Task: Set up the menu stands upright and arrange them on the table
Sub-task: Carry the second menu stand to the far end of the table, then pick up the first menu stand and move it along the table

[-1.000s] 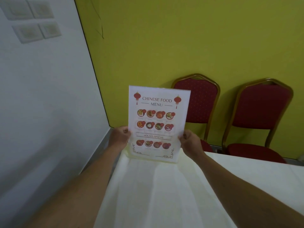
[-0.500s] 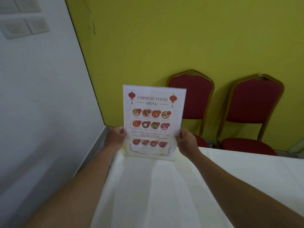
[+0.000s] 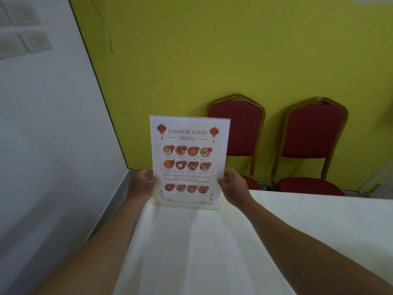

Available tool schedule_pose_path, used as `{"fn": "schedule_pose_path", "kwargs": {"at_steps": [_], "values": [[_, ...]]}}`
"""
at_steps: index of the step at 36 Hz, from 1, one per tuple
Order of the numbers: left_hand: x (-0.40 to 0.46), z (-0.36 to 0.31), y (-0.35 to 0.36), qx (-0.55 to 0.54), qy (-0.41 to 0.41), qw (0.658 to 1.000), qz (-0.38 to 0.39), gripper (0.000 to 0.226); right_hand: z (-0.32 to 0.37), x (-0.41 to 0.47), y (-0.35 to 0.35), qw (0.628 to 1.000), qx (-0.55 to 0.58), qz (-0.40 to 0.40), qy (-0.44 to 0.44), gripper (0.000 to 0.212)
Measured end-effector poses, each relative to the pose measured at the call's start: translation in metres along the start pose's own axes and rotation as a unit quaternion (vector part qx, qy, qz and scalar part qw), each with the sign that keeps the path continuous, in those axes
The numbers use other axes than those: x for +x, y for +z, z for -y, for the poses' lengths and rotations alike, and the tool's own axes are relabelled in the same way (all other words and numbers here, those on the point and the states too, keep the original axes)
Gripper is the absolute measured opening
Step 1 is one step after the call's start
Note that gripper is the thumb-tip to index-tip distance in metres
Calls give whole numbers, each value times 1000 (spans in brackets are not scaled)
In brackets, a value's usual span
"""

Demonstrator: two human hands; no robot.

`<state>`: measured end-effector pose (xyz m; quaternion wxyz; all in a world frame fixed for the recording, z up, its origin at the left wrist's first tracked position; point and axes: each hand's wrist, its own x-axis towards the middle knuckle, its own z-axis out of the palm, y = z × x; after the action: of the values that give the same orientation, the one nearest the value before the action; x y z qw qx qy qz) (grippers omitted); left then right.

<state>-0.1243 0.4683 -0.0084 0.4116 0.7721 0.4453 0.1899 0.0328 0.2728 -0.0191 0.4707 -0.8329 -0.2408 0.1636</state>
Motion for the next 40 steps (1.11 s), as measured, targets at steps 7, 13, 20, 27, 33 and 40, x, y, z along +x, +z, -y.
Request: {"fn": "schedule_pose_path", "kwargs": {"at_steps": [7, 13, 20, 27, 33, 40], "values": [[-42, 17, 9, 10, -37, 999, -4, 23, -14, -39, -21, 998, -42, -38, 13, 35], [-97, 23, 31, -30, -48, 997, 43, 18, -46, -99, -51, 999, -26, 10, 45, 8], [-153, 6, 53, -36, -40, 997, 61, 15, -82, -174, -109, 998, -22, 27, 49, 18], [-222, -35, 80, -29, 1, 996, 84, 16, -110, -240, -182, 999, -15, -24, 44, 14], [-287, -72, 109, -48, 42, 990, 123, 16, -133, -292, -237, 995, -19, -69, 69, 23], [-340, -111, 156, -56, 87, 980, 168, 17, -158, -335, -293, 990, -13, -106, 95, 7]]}}
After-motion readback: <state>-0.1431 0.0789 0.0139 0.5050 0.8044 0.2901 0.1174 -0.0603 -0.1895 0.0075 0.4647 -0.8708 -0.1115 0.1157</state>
